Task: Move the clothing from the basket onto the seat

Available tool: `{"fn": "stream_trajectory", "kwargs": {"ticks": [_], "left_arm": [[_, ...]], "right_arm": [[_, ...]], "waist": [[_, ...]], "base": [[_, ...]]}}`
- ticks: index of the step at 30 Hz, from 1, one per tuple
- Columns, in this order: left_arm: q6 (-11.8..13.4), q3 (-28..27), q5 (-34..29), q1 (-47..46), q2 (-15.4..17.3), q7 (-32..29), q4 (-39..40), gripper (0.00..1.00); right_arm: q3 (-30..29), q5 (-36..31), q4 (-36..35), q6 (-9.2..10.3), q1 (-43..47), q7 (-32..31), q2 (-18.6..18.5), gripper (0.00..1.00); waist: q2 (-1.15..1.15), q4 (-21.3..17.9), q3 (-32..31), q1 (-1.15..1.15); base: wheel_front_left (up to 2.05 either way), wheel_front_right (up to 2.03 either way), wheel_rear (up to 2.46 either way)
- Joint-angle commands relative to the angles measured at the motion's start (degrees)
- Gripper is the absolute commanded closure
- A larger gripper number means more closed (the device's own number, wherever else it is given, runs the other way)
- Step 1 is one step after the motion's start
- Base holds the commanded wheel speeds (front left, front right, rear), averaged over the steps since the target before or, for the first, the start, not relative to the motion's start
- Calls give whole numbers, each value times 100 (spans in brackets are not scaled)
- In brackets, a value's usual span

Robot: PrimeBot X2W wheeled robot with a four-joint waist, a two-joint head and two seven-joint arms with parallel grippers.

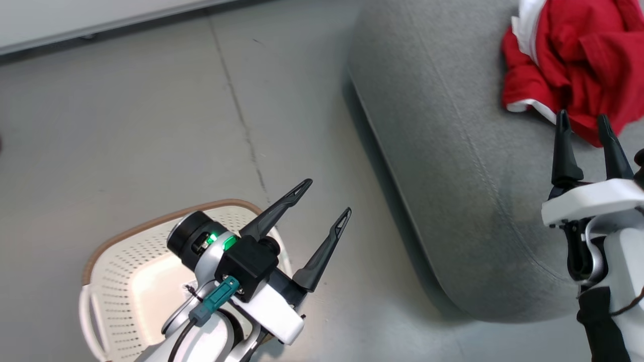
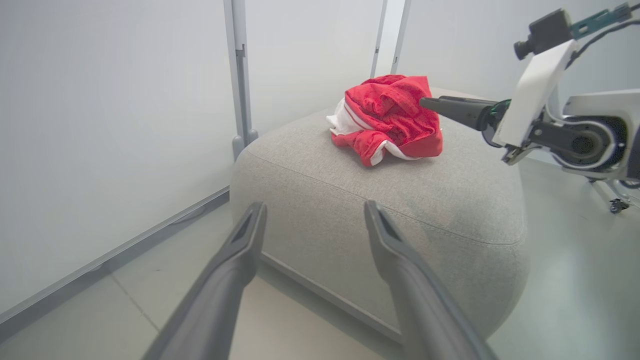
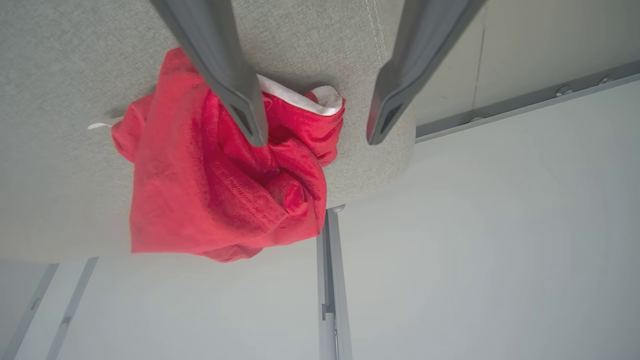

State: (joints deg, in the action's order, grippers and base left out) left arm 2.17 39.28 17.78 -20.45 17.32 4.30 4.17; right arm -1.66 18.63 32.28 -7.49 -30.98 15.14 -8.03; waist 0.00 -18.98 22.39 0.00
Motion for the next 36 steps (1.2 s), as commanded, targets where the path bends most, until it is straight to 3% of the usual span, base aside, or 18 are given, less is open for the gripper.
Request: {"fn": "stream_trajectory", "kwargs": {"ticks": [1, 10, 17, 28, 36], "left_arm": [[67, -42, 64, 132, -17, 104, -77, 0], [384, -225, 301, 559, -203, 543, -314, 0], [713, -577, 469, 802, -138, 731, -320, 0], [1214, -1395, 759, 1226, -8, 987, -116, 0], [1413, -2025, 853, 1531, -60, 1081, 175, 0]], "right_arm": [[33, -70, -222, -2, 198, 9, -25, 0], [122, -387, -1327, -1, 1024, 8, -1, 0], [182, -623, -2163, -1, 1426, -350, 103, 0], [254, -887, -3219, -1, 2034, -877, 278, 0], [214, -987, -3683, -1, 2488, -1092, 382, 0]], "waist": [[0, 495, -466, 0], [0, 1360, -1068, 0], [0, 1742, -1280, 0], [0, 1907, -1462, 0], [0, 1937, -1589, 0]], "base": [[0, 0, 0], [0, 0, 0], [0, 0, 0], [0, 0, 0], [0, 0, 0]]}}
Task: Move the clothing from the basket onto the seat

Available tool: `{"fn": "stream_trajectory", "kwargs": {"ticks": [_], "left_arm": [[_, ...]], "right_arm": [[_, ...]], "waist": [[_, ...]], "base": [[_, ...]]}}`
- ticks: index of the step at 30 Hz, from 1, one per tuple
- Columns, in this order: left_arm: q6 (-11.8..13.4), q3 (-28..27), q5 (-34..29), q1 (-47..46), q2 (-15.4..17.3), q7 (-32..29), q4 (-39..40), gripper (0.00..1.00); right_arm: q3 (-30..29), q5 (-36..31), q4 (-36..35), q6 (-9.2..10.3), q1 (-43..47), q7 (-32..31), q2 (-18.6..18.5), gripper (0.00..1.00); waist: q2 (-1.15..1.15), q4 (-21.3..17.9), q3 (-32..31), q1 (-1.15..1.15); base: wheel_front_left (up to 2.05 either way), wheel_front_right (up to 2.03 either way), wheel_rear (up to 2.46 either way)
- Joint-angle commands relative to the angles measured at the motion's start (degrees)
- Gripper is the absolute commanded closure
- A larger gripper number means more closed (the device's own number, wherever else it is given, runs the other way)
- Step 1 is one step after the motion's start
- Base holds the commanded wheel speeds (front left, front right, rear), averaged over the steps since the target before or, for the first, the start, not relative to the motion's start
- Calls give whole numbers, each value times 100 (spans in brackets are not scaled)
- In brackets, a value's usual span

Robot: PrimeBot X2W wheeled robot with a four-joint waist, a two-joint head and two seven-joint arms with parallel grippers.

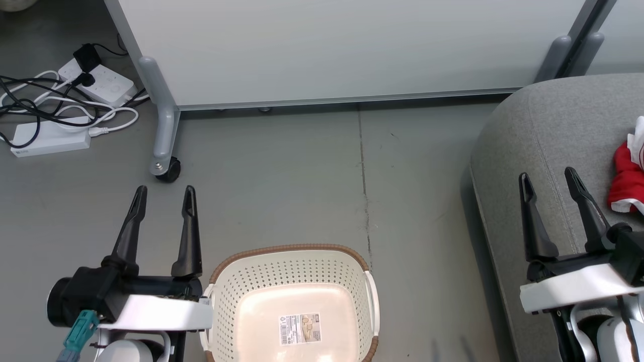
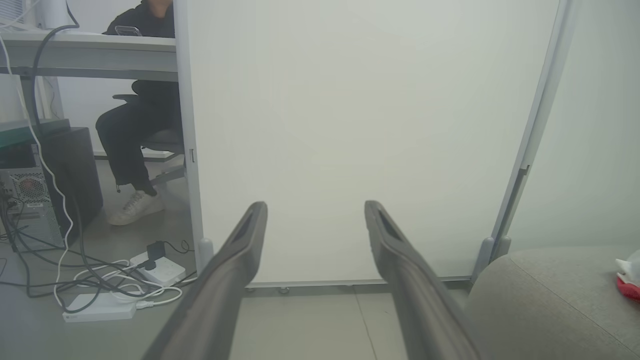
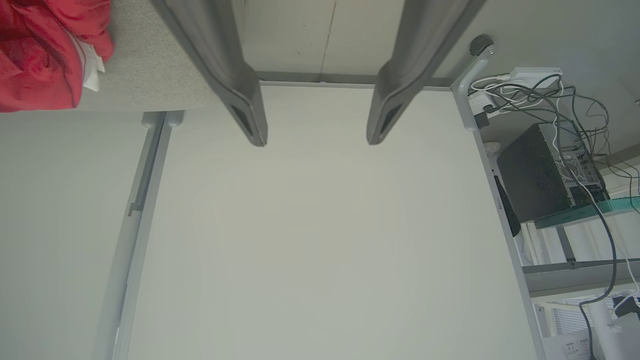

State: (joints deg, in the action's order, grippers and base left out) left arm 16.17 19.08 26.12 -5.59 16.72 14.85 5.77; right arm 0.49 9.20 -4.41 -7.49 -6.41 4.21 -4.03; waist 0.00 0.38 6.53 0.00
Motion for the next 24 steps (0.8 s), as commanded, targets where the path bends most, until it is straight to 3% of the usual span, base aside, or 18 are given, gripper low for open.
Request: {"fn": "stream_trajectory", "kwargs": {"ticks": [1, 24], "left_arm": [[16, -59, 0, 84, -3, 26, 47, 0], [-357, -436, -256, 1111, -134, 33, -11, 0]], "right_arm": [[-34, -44, -54, -1, 79, -25, -5, 0], [-142, -48, -161, -1, 1099, -298, 99, 0]], "waist": [[0, 5, -15, 0], [0, 162, -514, 0]], "base": [[0, 0, 0], [0, 0, 0]]}}
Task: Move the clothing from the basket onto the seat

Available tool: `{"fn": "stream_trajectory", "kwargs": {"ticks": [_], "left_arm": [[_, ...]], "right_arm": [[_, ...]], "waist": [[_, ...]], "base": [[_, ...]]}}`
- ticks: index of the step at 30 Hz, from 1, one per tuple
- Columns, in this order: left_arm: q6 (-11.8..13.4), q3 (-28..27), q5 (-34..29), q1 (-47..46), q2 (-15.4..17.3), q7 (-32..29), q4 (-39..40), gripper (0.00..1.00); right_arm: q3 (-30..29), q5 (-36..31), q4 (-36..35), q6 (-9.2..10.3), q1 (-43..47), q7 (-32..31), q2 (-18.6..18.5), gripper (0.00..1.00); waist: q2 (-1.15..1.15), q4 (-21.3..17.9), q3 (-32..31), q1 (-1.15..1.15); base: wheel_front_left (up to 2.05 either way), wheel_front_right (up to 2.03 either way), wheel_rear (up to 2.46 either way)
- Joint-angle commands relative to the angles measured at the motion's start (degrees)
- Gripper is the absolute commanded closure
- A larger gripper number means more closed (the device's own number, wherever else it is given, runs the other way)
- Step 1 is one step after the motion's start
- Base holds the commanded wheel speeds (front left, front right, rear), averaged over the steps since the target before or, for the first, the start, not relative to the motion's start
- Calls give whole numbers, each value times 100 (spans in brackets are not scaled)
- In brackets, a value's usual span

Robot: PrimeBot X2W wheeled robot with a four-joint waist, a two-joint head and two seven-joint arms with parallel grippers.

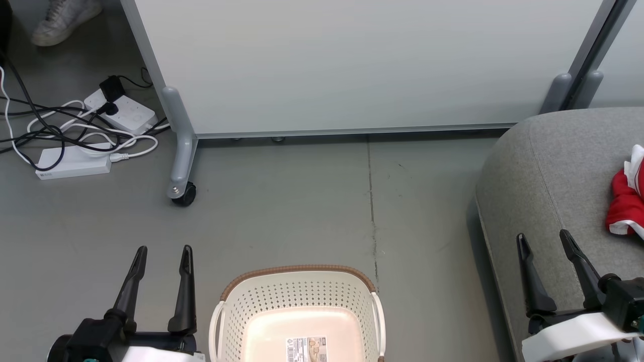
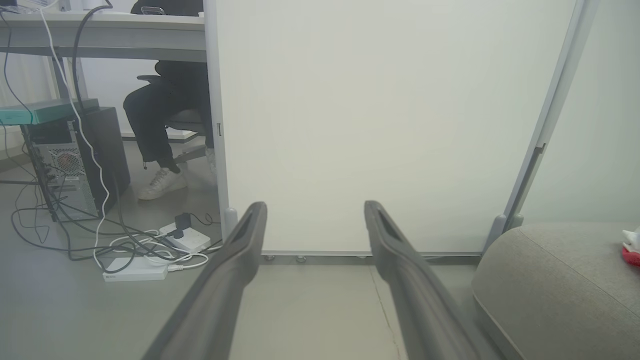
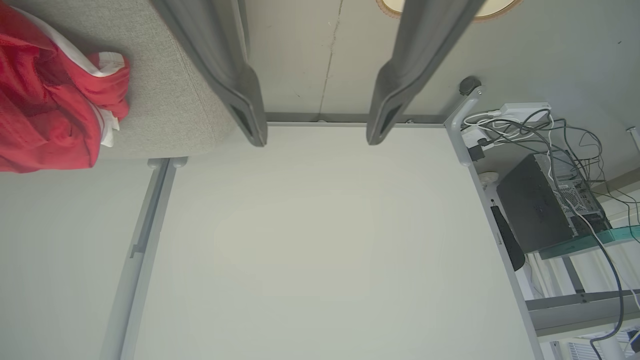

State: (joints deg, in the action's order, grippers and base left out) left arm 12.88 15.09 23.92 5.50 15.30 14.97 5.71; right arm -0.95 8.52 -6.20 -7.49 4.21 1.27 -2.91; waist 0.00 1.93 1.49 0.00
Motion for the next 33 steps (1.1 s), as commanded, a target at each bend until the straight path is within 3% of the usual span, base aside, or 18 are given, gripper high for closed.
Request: {"fn": "stream_trajectory", "kwargs": {"ticks": [1, 33], "left_arm": [[-47, -48, -56, 18, 2, 20, -50, 0], [-325, -303, -285, 93, -248, 21, -507, 0]], "right_arm": [[1, 28, 24, -1, 51, -17, -12, 0], [34, 114, 109, -1, 97, -76, -12, 0]], "waist": [[0, 9, -23, 0], [0, 39, -132, 0]], "base": [[0, 0, 0], [0, 0, 0]]}}
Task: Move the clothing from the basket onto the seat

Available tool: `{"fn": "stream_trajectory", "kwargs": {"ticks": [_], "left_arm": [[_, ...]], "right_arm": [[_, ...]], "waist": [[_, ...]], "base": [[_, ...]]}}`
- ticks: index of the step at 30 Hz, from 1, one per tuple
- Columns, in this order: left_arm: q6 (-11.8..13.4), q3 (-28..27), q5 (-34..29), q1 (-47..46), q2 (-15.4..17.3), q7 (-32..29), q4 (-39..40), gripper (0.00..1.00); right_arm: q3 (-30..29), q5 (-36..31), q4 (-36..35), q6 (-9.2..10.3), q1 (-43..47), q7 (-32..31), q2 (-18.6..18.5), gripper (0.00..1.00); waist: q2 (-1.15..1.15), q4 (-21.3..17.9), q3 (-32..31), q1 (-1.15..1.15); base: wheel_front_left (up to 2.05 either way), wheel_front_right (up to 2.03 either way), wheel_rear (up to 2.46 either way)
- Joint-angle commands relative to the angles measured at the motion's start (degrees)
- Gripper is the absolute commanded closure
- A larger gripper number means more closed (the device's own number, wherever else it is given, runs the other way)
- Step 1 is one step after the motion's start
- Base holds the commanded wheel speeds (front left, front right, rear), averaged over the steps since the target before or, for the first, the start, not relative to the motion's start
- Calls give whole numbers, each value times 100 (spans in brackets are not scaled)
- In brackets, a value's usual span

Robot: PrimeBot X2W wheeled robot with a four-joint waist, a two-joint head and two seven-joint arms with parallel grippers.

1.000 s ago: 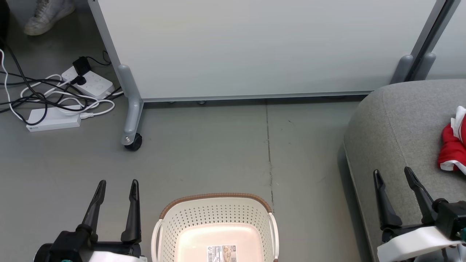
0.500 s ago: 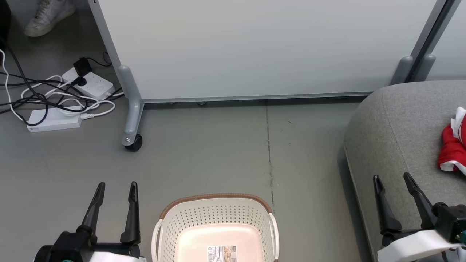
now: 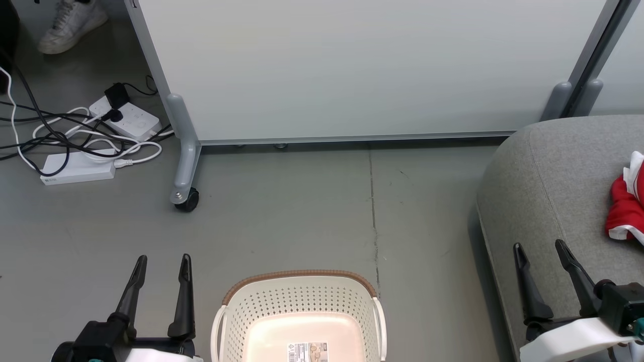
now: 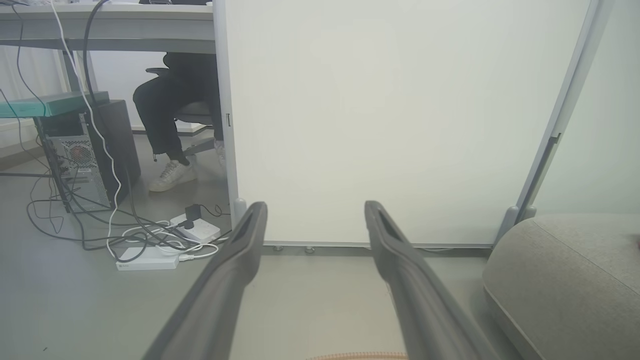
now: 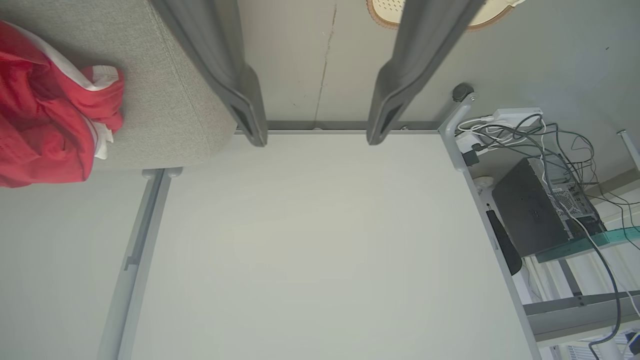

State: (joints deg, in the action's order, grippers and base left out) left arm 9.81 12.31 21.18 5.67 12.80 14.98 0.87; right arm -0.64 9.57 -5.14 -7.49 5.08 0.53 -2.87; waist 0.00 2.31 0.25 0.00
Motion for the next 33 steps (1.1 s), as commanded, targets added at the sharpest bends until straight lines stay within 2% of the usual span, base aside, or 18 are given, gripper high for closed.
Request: {"fn": "stream_trajectory", "kwargs": {"ticks": [1, 14, 15, 21, 33], "left_arm": [[-22, -26, -6, 79, 0, 20, -38, 0], [-99, -25, -1, -63, -33, 20, -240, 0], [-74, 0, 7, -13, -63, 0, -242, 100], [-85, 56, 90, 54, -169, -45, -474, 100], [-355, 80, 1344, -503, -300, -197, -969, 100]], "right_arm": [[6, 12, 5, -1, 9, -7, -15, 0], [1, 49, 0, -1, 30, 1, -15, 0], [5, 50, 10, 0, 1, -1, 1, 100], [-10, 139, 282, 0, 36, -20, 75, 100], [-440, 1376, 718, 0, -341, -308, 27, 100]], "waist": [[0, 2, -20, 0], [0, 30, -72, 0], [0, 30, -74, 0], [0, 28, -74, 0], [0, 2, -58, 0]], "base": [[0, 0, 0], [0, 0, 0], [0, 0, 0], [0, 0, 0], [0, 0, 0]]}}
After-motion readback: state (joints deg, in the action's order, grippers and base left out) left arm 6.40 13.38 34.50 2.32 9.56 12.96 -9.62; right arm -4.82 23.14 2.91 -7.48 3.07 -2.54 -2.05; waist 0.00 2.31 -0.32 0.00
